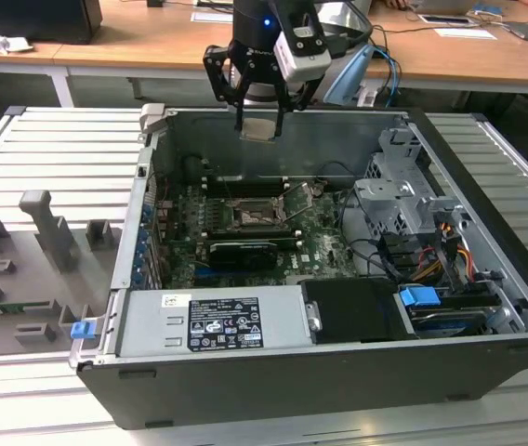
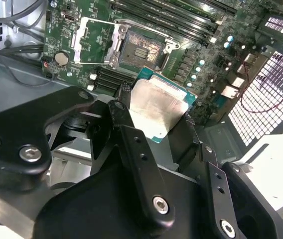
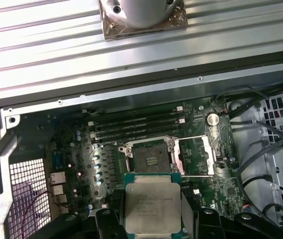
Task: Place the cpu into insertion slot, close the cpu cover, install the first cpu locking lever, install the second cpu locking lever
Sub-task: 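Place the cpu into insertion slot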
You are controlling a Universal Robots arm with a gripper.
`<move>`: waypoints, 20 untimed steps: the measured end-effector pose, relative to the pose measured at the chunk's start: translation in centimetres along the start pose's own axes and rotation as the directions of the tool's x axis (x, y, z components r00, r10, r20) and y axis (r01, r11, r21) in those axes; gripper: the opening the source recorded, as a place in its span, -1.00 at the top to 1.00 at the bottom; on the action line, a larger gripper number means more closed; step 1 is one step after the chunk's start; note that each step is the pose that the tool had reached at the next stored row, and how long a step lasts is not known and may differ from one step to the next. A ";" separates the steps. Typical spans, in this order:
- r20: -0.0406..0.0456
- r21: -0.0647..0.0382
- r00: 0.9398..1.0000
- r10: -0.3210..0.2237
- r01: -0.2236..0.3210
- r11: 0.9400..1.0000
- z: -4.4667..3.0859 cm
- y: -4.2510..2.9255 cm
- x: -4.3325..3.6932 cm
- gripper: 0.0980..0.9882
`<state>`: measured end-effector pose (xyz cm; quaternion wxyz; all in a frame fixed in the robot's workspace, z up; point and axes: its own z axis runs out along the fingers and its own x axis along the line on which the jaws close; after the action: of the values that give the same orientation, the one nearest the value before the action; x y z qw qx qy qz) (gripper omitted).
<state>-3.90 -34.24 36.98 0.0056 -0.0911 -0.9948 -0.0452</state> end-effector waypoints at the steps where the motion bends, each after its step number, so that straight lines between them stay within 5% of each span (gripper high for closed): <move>1: 0.000 0.000 1.000 0.005 -0.005 1.000 0.00 0.00 0.00 0.00; 20: 0.008 -0.002 0.996 0.093 -0.093 0.996 0.03 0.00 0.00 0.00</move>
<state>-3.90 -34.24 36.95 0.0034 -0.1376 -0.9894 -0.0454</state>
